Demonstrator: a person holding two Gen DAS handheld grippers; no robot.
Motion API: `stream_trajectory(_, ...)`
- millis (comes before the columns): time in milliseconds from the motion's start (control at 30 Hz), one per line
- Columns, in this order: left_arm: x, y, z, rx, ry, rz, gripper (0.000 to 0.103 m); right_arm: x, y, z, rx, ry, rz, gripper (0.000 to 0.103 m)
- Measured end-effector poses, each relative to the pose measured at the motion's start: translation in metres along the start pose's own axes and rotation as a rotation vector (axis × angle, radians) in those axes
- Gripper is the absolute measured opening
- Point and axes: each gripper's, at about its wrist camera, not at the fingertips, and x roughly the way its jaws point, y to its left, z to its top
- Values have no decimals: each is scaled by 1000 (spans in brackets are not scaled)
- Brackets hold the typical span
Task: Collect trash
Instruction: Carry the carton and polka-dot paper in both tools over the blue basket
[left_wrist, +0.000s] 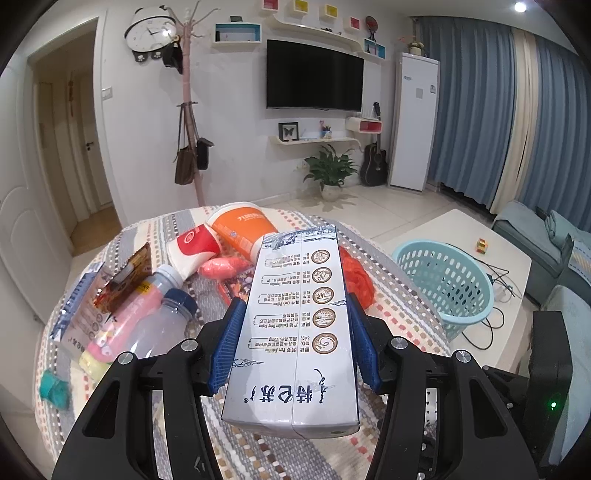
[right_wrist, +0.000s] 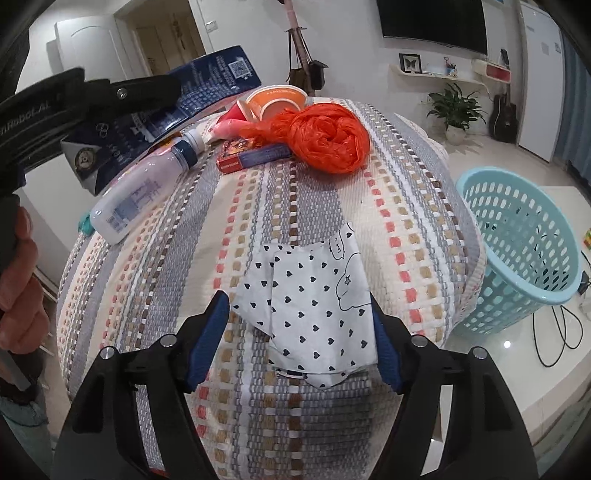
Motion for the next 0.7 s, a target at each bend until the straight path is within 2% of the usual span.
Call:
stream_trajectory(233,1,1,-2,-7,0,-5,53,2,11,-3,-57,-5,-72,68)
stream_trajectory(267,1,1,-2,-6,0,-4,53,3,12,-3,-64,-7,-85,65)
stream_trajectory(300,1,1,-2,-6,0,-5,53,3,14,-3,-75,-12,-110,54)
stream_trajectory(367,1,1,-4,-6,1,-3,53,4,18,-4,-105,-13,-174,39)
stream_trajectory(400,1,1,-4,-7,0,-3,53,4,17,-3,-110,-16,-177,27)
stream_trajectory(567,-1,0,-5,-11,-5,-9,53,-2,4,3,-63,-13,-119,15)
stream_trajectory(700,-1,-4,-1,-4,-19,-18,53,-17,-11,16,-22,-60,-65,15)
